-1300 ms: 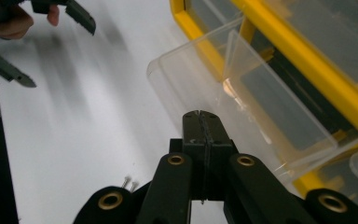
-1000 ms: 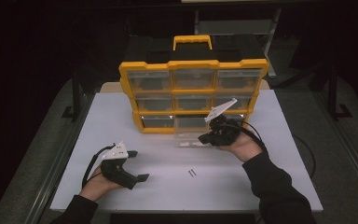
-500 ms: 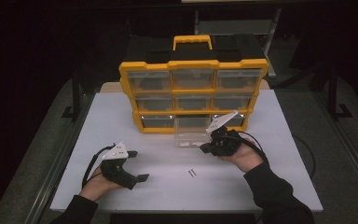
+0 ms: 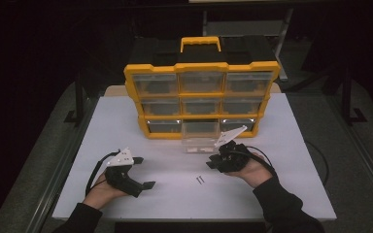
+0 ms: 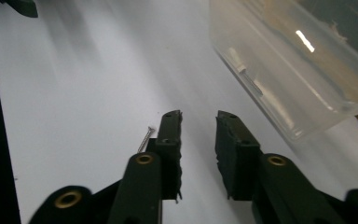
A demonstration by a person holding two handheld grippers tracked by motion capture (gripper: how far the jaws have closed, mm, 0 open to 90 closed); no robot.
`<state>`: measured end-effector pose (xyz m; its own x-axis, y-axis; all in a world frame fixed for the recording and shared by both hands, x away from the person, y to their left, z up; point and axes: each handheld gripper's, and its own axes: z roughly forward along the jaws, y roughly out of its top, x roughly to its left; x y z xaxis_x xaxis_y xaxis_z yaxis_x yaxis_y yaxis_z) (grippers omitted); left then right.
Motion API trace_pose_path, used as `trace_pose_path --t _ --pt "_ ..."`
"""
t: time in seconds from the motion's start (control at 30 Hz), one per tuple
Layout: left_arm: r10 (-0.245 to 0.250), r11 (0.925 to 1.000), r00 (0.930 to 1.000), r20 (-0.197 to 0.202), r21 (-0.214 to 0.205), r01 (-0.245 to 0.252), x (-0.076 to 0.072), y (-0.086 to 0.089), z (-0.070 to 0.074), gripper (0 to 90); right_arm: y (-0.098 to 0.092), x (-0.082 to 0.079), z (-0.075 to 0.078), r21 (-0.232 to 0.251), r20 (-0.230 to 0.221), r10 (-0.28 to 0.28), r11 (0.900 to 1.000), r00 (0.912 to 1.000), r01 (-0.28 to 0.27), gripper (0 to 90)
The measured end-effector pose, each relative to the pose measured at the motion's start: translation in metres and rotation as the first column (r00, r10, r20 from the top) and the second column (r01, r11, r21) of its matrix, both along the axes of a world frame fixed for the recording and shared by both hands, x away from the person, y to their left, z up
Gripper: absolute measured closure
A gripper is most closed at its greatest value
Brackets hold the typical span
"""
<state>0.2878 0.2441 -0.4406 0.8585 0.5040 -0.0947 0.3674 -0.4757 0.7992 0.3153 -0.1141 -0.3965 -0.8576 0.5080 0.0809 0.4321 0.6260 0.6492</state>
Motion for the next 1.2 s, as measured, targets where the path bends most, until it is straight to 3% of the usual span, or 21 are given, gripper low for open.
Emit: trace_pose_path --t 0.13,0.63,1.2 --pt "0.0 1.0 1.0 0.002 0.001 0.0 0.0 0.0 0.0 0.0 0.003 -0.001 -0.006 0.002 0.009 0.002 1.0 1.0 -0.002 60.9" --pt "0.001 1.0 1.0 0.003 0.004 -0.001 0.0 0.0 -0.001 0.0 0.018 -0.003 -0.023 -0.025 -0.015 0.032 0.9992 0.9994 -0.033 59.5" --pt "-0.002 1.0 1.0 0.004 0.002 0.002 0.0 0.0 -0.001 0.0 0.032 -0.004 -0.039 -0.052 -0.041 0.065 0.9964 0.997 -0.067 69.0"
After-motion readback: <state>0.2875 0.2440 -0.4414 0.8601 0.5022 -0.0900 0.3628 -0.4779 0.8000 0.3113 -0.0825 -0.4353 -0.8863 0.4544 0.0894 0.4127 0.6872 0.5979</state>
